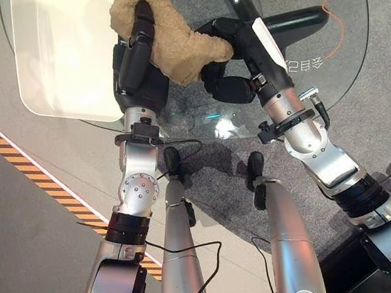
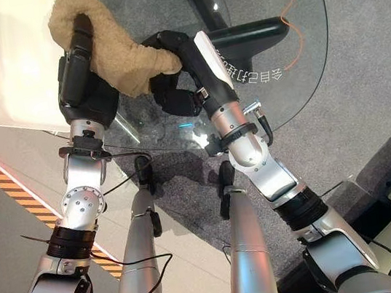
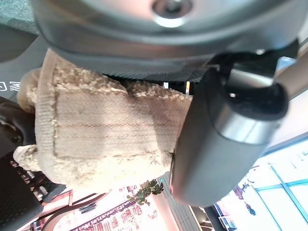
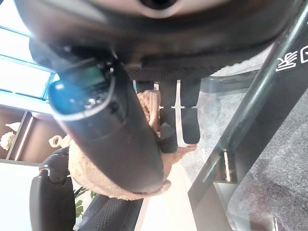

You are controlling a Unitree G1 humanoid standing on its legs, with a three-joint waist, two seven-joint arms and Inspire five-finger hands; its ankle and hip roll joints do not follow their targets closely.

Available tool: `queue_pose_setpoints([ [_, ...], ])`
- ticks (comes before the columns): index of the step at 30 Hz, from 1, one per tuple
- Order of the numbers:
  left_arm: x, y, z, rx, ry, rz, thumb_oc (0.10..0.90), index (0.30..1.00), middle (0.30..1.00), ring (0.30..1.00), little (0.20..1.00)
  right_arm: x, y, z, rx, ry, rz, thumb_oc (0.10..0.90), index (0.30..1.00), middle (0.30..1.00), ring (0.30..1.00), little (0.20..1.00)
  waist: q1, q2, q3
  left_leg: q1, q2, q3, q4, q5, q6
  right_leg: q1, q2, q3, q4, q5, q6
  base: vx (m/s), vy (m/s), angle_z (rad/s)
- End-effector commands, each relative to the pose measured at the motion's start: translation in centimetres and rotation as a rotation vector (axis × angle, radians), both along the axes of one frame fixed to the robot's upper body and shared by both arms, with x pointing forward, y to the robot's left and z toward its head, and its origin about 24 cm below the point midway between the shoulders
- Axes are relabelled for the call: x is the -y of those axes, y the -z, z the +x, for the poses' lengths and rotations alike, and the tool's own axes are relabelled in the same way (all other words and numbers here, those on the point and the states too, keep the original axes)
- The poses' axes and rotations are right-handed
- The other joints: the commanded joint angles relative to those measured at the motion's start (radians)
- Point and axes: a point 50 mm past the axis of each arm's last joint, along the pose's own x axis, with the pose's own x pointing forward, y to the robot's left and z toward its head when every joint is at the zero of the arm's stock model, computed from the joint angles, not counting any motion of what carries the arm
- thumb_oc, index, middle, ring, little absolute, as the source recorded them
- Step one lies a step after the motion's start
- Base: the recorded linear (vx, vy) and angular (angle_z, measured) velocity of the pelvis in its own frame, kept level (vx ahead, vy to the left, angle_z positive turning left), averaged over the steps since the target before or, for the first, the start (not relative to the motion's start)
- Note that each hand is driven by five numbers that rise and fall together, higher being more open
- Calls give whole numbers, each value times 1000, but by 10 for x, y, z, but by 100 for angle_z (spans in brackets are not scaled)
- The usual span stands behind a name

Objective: Wipe the table with a cloth and put it in the basket.

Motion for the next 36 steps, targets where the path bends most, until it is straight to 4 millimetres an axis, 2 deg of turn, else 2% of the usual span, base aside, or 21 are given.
queue_pose_setpoints([
  [1, 26, -51, -22, 311, 94, 63, 100, 300, 300, 300, 200, -28, -84, -49, 422, -242, 126, 100, 300, 300, 300, 200, 9, -24, -26, 23, -18, 37, 152, -168, 51, 56, 12, 40, -240, 196, 54, 0, 0, 0],
  [3, 26, -52, -23, 314, 92, 58, 100, 300, 300, 300, 200, -27, -84, -49, 419, -242, 129, 100, 300, 300, 300, 200, 9, -24, -26, 23, -18, 38, 152, -168, 52, 56, 12, 39, -240, 196, 53, 0, 0, 0],
  [4, 26, -52, -23, 316, 90, 57, 100, 300, 300, 300, 200, -27, -84, -48, 414, -243, 137, 800, 900, 900, 900, 900, 9, -25, -26, 22, -18, 38, 152, -168, 52, 55, 12, 39, -240, 196, 53, 0, 0, 0],
  [26, 20, -55, -24, 334, 54, 15, 100, 300, 300, 300, 200, -26, -85, -47, 416, -241, 144, 800, 900, 900, 900, 900, 10, -27, -26, 31, -19, 38, 144, -167, 51, 62, 12, 37, -248, 197, 53, 0, 0, 0],
  [36, 1, -60, -27, 371, -81, -88, 100, 300, 300, 300, 200, -19, -87, -46, 443, -190, 180, 800, 900, 900, 900, 900, 12, -31, -26, 32, -19, 35, 145, -169, 48, 65, 13, 35, -248, 195, 53, 0, 0, 0],
])
